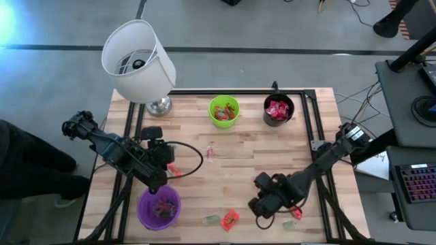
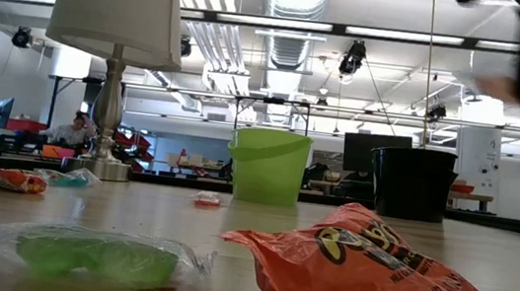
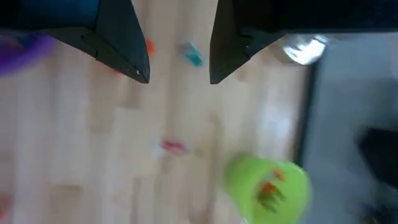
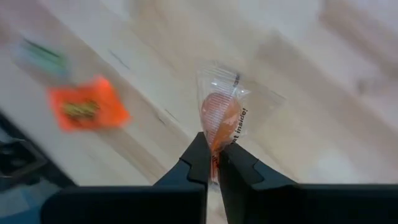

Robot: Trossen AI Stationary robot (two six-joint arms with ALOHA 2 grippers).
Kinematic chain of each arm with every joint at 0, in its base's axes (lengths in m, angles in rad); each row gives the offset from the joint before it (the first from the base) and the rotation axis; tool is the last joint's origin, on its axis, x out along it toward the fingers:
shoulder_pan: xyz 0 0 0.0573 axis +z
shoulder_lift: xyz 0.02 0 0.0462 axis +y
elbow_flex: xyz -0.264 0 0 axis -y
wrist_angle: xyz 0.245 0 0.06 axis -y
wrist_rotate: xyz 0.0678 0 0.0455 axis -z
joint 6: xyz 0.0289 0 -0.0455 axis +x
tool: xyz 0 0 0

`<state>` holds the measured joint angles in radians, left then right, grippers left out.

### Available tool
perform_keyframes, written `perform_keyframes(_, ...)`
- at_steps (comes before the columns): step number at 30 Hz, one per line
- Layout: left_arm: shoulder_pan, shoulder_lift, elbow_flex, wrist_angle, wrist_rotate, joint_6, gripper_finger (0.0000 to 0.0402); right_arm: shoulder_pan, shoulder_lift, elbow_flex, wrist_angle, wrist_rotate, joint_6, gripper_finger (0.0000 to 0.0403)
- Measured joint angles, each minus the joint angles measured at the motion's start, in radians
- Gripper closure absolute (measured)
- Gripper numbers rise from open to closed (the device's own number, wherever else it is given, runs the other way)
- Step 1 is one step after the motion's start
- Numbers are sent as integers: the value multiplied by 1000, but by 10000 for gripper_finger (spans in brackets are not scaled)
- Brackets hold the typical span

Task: Sort candy
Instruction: Put the orange gummy into the violet bucket

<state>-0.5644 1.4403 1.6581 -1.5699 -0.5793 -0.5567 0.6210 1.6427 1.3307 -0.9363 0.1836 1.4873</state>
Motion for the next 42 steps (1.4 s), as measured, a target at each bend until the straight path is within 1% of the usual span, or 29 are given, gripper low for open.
perform_keyframes(3,0,-1,0,0,116,-39,241,-41,-5,59,4,55,-120,390)
perform_keyframes(5,0,-1,0,0,141,-64,231,-70,-5,93,12,90,-224,390)
perform_keyframes(7,1,0,0,8,128,-101,220,-104,-5,121,44,106,-330,390)
perform_keyframes(12,5,0,-5,125,40,-195,206,-175,-5,195,129,108,-598,390)
perform_keyframes(18,5,0,-4,305,38,-213,205,-267,-5,273,286,102,-869,390)
perform_keyframes(21,5,1,-4,417,20,-200,205,-299,-5,297,335,77,-973,390)
perform_keyframes(25,9,1,-4,530,11,-145,205,-311,-5,332,343,51,-1062,390)
perform_keyframes(31,37,1,-5,561,11,-127,205,-312,-5,383,361,52,-1150,390)
perform_keyframes(37,83,0,-5,675,13,-75,205,-316,-4,411,398,48,-1212,390)
perform_keyframes(42,105,0,-5,736,72,-30,205,-327,-4,417,400,49,-1226,390)
